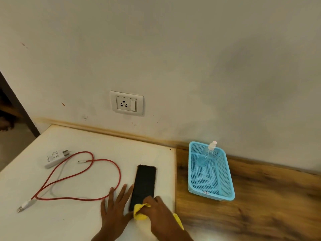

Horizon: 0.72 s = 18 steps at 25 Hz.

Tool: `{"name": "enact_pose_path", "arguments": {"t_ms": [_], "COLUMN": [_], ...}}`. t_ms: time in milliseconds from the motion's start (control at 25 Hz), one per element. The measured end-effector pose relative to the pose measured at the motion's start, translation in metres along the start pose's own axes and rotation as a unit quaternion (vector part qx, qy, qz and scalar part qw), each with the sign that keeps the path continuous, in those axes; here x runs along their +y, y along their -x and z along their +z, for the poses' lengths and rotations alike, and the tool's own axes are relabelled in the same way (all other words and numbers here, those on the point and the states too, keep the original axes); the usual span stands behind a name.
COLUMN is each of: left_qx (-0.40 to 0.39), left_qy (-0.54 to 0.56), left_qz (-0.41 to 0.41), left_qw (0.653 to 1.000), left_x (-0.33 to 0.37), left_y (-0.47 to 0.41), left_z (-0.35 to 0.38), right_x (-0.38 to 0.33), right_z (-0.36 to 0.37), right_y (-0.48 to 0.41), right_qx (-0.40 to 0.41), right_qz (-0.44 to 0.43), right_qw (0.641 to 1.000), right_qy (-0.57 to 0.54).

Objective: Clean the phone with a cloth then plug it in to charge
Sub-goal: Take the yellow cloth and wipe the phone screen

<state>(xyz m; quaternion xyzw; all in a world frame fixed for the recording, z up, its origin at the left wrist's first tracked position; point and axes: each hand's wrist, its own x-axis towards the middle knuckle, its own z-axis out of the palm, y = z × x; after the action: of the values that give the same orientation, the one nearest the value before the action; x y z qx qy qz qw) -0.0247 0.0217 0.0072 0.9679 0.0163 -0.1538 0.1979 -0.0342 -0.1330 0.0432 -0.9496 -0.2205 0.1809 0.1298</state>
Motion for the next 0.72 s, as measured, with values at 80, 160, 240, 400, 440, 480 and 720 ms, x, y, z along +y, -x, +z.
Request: {"name": "enact_pose_path", "arguments": {"t_ms": [80,160,240,400,440,480,720], "left_qx": [-0.017,-0.041,-0.055,-0.077,-0.076,-0.077,-0.091], "left_qy": [0.007,-0.006,-0.025,-0.036,-0.03,-0.025,-0.059], "left_qz": [-0.013,-0.024,-0.025,-0.023,-0.02,-0.017,-0.034], "left_qw": [1.0,0.999,0.998,0.996,0.996,0.997,0.994], "left_x": [-0.006,-0.006,-0.005,-0.002,-0.002,-0.002,-0.011], "left_y": [-0.001,-0.003,-0.003,-0.001,0.0,0.0,-0.011], "left_z": [0.01,0.009,0.005,-0.002,-0.002,-0.001,0.015], "right_x": [0.012,0.005,-0.005,0.009,0.017,0.024,0.033], "right_z": [-0.004,-0.006,-0.007,-0.029,-0.036,-0.044,-0.067], "right_y": [-0.003,-0.005,-0.005,-0.004,-0.005,-0.008,-0.068], "right_qx": [0.002,-0.027,-0.079,-0.079,-0.034,0.021,0.122], "right_qz": [0.083,0.116,0.109,0.146,0.155,0.163,0.19], "right_qw": [0.996,0.992,0.99,0.977,0.976,0.974,0.97], "right_qy": [-0.019,-0.027,-0.052,-0.131,-0.149,-0.153,-0.089]}}
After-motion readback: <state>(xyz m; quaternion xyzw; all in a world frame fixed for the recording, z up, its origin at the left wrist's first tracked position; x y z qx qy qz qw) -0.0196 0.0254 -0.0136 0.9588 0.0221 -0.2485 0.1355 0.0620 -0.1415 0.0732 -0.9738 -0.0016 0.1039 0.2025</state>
